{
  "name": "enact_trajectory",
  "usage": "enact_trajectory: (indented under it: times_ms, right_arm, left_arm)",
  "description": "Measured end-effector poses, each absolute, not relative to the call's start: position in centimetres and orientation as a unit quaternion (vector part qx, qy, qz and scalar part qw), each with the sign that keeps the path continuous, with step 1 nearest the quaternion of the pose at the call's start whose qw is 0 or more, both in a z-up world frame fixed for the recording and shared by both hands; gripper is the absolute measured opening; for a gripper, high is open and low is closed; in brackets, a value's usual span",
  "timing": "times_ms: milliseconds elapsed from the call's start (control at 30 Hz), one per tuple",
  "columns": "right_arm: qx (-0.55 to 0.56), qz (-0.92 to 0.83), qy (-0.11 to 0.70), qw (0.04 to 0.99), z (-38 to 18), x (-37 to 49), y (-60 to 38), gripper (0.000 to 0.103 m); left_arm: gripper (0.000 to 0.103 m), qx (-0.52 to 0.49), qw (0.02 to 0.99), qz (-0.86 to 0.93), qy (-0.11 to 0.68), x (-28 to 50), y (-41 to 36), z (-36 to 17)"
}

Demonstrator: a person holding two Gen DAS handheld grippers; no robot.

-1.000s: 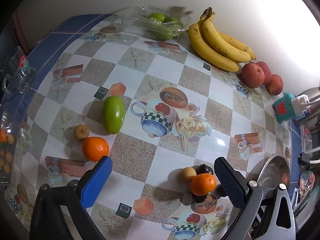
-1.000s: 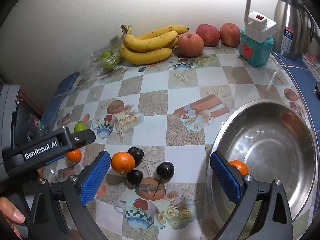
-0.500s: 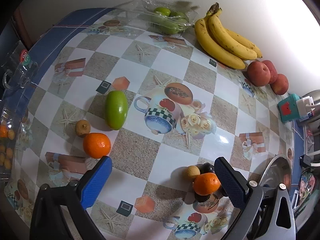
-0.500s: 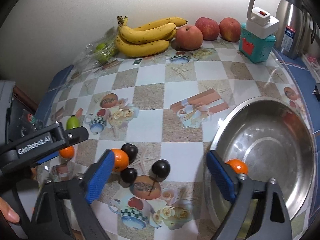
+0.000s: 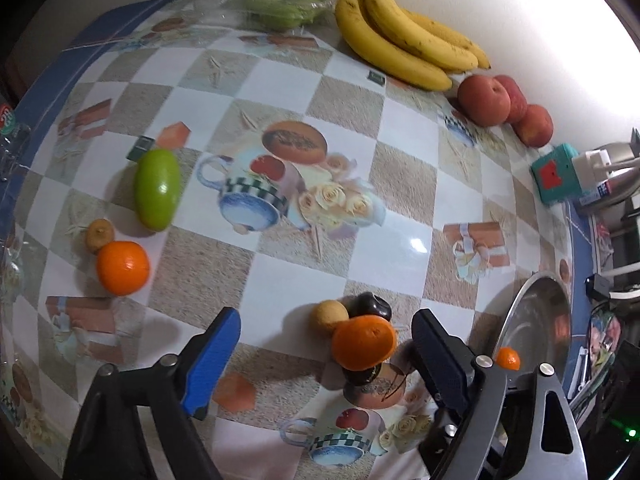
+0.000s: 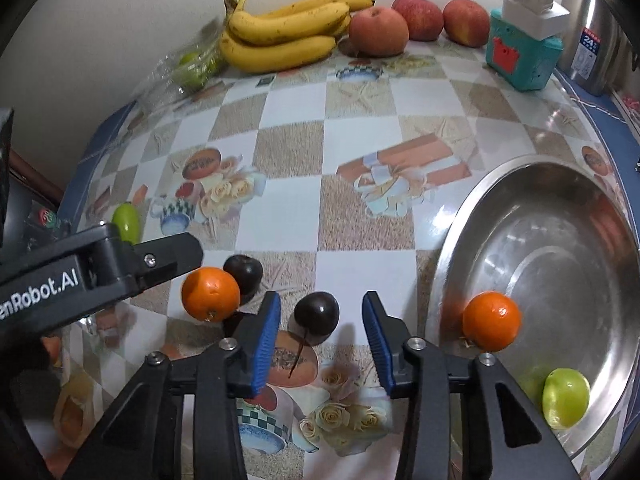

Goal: Organize fruits
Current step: 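Grasp a dark plum with the right gripper while the left gripper grasps an orange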

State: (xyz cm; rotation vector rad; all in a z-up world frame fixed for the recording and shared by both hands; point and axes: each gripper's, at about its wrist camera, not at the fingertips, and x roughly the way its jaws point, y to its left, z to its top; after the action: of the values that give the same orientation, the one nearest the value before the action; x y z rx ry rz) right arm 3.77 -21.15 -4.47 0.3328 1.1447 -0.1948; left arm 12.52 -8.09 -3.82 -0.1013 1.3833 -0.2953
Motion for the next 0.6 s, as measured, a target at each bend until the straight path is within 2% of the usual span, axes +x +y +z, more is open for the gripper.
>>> enact_trajectory:
  times_ms: [167,333,433,500,600]
  right_arm:
    - [0.165,-0.088,0.547,0.816,-5.5,3.8,-21.1,0.042]
    - [0.166,-0.089,0.55,0.813,-6.0,4.0,-21.1,0.042]
    - [0.166,-0.088,0.551,0.813,-6.1,4.1,-21.1,0.038]
    - [0.166,-0.089,0.55,0.813,-6.1,4.0,-21.1,0.037]
    - [0.17,-0.089,0.549,0.813,-6.2,4.0,-21.1,0.034]
  left_arm:
    - [0.076,-0.049,0.75,-0.142,0.644,12.4,-8.5,-4.4]
    - [0.055,-0.052,0.745,-0.151,0.647,12.3,-8.8,-4.3]
    - [0.042,-0.052,0.744,-0.158,0.647,12.1,-9.0,-4.1]
    - [0.038,-0.052,0.744,-0.161,0.646,12.1,-9.2,-4.1]
    - [0.038,-0.049,0.745,-0.161,0.645,12.1,-9.3,-4.0]
